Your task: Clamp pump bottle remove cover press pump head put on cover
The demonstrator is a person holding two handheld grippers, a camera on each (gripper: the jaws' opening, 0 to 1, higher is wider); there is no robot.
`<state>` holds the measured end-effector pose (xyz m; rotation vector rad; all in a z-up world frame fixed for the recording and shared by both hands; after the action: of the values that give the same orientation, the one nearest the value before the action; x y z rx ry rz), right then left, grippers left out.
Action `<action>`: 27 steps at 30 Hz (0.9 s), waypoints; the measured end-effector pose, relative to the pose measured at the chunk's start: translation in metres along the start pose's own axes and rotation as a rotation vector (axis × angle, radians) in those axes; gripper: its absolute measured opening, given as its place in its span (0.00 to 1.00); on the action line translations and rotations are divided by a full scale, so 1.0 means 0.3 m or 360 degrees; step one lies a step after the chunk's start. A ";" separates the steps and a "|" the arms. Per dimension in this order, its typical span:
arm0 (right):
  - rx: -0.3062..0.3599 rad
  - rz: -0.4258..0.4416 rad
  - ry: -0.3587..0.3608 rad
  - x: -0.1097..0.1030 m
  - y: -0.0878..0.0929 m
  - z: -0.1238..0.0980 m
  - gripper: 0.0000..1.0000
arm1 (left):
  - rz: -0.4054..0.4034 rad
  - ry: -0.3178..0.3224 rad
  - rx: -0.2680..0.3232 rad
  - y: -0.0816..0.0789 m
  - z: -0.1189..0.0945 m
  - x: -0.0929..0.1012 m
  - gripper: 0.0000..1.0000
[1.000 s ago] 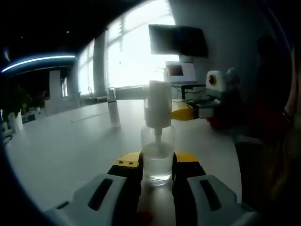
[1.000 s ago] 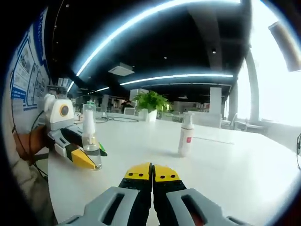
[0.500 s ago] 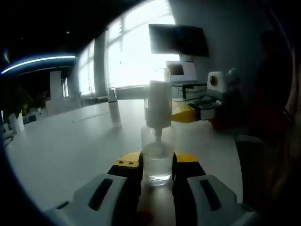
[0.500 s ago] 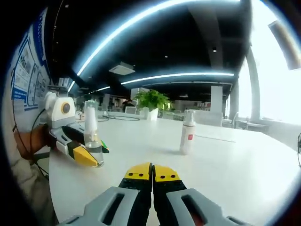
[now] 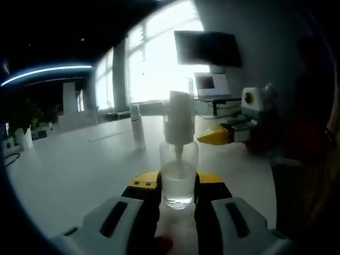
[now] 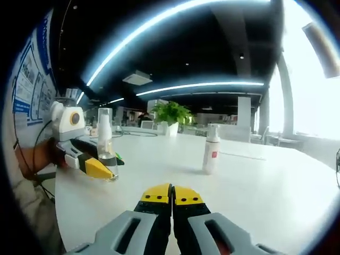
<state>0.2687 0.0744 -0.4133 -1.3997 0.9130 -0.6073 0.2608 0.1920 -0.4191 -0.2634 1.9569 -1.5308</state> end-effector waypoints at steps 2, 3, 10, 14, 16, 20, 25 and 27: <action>-0.0001 0.0001 0.0000 0.004 0.001 0.000 0.00 | 0.0008 -0.0016 0.0011 -0.011 -0.004 -0.007 0.15; -0.0001 0.0004 -0.0002 0.005 0.001 -0.001 0.00 | 0.0012 -0.0022 0.0014 -0.017 -0.006 -0.012 0.15; 0.0000 -0.0007 0.0004 0.009 0.000 -0.001 0.00 | -0.0001 -0.0082 0.0043 -0.060 -0.011 -0.075 0.15; 0.0001 -0.0007 0.0005 0.012 -0.001 -0.001 0.00 | -0.0030 -0.0159 0.0045 -0.082 -0.008 -0.126 0.15; 0.0002 -0.0007 0.0007 0.016 -0.001 -0.001 0.00 | -0.0036 -0.0186 0.0045 -0.085 -0.004 -0.145 0.15; 0.0001 -0.0008 0.0005 0.017 0.000 0.000 0.00 | -0.0044 -0.0226 0.0046 -0.094 0.003 -0.179 0.15; 0.0004 -0.0005 0.0006 0.015 -0.002 -0.001 0.00 | -0.0024 -0.0266 0.0048 -0.108 0.016 -0.209 0.15; 0.0004 -0.0008 0.0006 0.013 -0.002 -0.001 0.00 | -0.0032 -0.0288 0.0051 -0.113 0.021 -0.230 0.15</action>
<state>0.2707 0.0709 -0.4134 -1.3996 0.9121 -0.6150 0.3109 0.2123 -0.3639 -0.3953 1.7925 -1.4951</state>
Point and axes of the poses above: the point that each gripper's makers call its tool centre point, and the gripper's own axes: z roughly forward along the fingers, x roughly to its right, y roughly out of its underside, the point moved 1 cm from there along -z, roughly backward along the fingers, and after that the axes turned 15 degrees about z, right-handed, at the moved point
